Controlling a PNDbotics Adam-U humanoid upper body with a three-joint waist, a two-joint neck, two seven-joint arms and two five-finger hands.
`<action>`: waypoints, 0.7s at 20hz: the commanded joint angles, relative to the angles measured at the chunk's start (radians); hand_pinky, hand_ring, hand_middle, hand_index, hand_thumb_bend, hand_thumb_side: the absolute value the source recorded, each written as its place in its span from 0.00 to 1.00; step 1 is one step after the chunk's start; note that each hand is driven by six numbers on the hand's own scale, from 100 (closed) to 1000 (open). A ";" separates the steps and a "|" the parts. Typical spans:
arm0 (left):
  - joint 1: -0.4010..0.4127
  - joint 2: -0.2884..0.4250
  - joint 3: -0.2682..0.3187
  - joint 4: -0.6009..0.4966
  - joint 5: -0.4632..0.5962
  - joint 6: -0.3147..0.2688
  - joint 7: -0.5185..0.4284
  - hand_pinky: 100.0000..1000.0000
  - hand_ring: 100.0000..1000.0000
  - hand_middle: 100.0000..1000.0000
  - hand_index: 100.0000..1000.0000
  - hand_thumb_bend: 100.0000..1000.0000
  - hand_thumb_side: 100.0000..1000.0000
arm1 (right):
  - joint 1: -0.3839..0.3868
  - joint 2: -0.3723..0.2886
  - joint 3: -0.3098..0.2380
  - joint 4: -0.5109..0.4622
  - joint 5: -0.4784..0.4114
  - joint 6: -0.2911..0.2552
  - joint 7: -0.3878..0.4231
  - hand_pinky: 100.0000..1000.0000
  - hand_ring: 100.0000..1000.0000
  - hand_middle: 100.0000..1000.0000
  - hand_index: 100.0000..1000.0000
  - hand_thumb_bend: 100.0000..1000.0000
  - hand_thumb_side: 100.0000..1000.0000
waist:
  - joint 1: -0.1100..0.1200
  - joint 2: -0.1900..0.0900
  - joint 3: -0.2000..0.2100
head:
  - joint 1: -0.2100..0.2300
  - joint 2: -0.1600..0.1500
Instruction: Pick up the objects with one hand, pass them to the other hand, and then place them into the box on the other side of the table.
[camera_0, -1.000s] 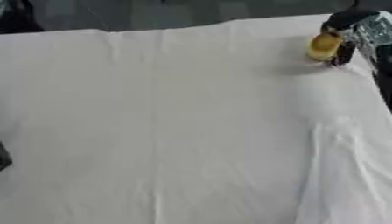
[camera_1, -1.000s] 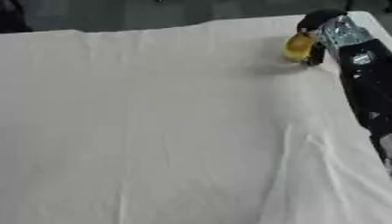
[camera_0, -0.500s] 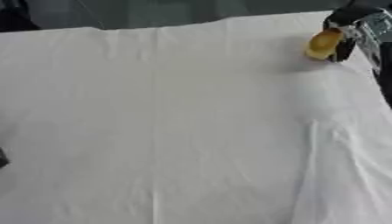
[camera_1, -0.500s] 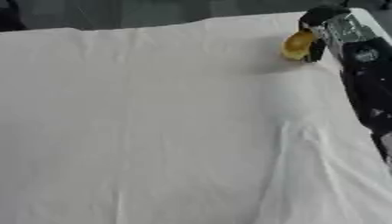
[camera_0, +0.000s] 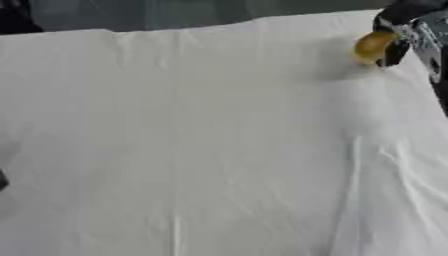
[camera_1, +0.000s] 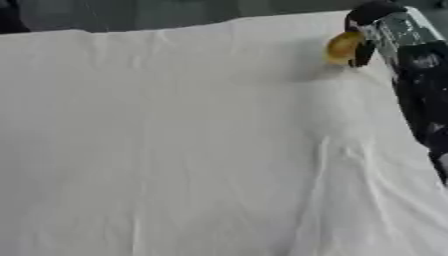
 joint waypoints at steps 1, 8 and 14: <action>-0.005 0.032 0.015 -0.013 -0.003 -0.003 0.004 0.79 0.74 0.74 0.71 0.65 0.40 | -0.009 -0.056 -0.009 -0.040 -0.046 -0.004 0.001 0.92 0.69 0.44 0.54 0.26 0.00 | 0.005 -0.043 -0.004 | 0.007 0.007; -0.003 0.032 0.013 -0.012 -0.008 -0.003 0.003 0.79 0.74 0.74 0.71 0.64 0.40 | 0.030 -0.080 -0.009 -0.107 -0.249 0.025 0.020 0.88 0.66 0.42 0.53 0.25 0.00 | 0.007 -0.062 -0.019 | 0.017 0.018; 0.000 0.033 0.014 -0.012 -0.010 -0.004 0.003 0.79 0.74 0.74 0.71 0.64 0.40 | 0.063 -0.093 -0.003 -0.160 -0.393 0.052 0.046 0.86 0.65 0.41 0.52 0.24 0.00 | 0.007 -0.077 -0.028 | 0.024 0.028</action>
